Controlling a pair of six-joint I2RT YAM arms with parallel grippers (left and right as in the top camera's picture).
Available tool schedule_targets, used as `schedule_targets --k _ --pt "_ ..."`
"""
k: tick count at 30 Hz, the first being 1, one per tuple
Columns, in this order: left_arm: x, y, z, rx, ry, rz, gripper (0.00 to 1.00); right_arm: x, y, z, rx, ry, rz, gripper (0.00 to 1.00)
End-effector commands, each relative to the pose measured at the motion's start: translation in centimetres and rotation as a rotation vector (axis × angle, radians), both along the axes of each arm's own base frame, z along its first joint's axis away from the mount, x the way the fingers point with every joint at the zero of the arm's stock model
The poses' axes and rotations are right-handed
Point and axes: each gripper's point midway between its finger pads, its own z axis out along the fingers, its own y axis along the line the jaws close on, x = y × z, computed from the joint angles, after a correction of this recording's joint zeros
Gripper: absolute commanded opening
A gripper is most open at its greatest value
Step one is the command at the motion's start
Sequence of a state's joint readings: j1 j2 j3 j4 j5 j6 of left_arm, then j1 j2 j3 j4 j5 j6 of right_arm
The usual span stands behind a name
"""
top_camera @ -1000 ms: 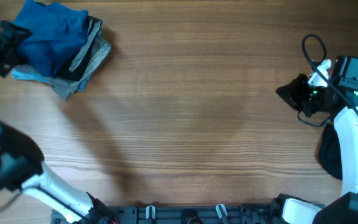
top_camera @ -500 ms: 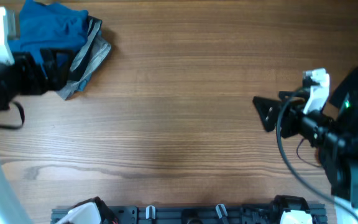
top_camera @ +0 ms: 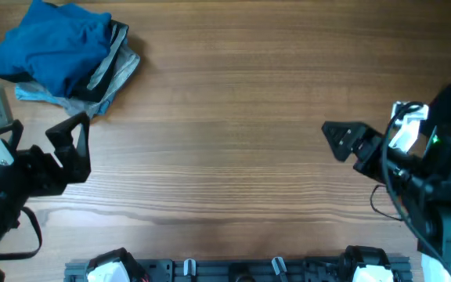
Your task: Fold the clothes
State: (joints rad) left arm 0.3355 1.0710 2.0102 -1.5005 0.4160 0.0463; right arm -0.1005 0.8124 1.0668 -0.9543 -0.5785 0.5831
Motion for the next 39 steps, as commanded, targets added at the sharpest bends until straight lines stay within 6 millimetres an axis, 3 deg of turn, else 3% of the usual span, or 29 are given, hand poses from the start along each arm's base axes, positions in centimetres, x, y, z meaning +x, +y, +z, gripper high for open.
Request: schedule_targets --k 1,4,7,9,11,14,16,21,27,31,39 --pt "-0.3 -0.1 0.1 -0.003 -0.005 0.005 1.00 0.5 -1.7 -1.2 0.006 0.085 -0.149 1.00" --pt "-0.3 -0.1 0.1 -0.003 -0.005 0.005 1.00 1.2 -2.0 0.2 -0.163 -0.091 -0.050 1.00" --pt "-0.3 -0.1 0.1 -0.003 -0.005 0.005 1.00 2.2 -1.6 4.2 -0.362 -0.430 0.058 1.00" --pt "-0.3 -0.1 0.1 -0.003 -0.005 0.005 1.00 1.9 -1.2 6.1 -0.457 -0.609 0.094 1.00" --pt "-0.3 -0.1 0.1 -0.003 -0.005 0.005 1.00 0.9 -0.8 6.7 -0.559 -0.759 0.129 1.00" --pt "-0.3 -0.1 0.1 -0.003 -0.005 0.005 1.00 -0.5 -0.5 4.7 -0.651 -0.880 0.152 0.99" --pt "-0.3 -0.1 0.1 -0.003 -0.005 0.005 1.00 -1.6 -0.1 1.6 -0.665 -0.922 0.163 1.00" --pt "-0.3 -0.1 0.1 -0.003 -0.005 0.005 1.00 -3.4 1.0 -2.6 -0.660 -1.030 0.184 1.00" --pt "-0.3 -0.1 0.1 -0.003 -0.005 0.005 1.00 -2.2 1.7 -5.6 -0.688 -1.095 0.206 1.00" --pt "-0.3 -0.1 0.1 -0.003 -0.005 0.005 1.00 -1.0 1.7 -8.9 -0.695 -1.099 0.197 1.00" --pt "-0.3 -0.1 0.1 -0.003 -0.005 0.005 1.00 -0.9 1.6 -10.3 -0.710 -1.048 0.224 1.00"
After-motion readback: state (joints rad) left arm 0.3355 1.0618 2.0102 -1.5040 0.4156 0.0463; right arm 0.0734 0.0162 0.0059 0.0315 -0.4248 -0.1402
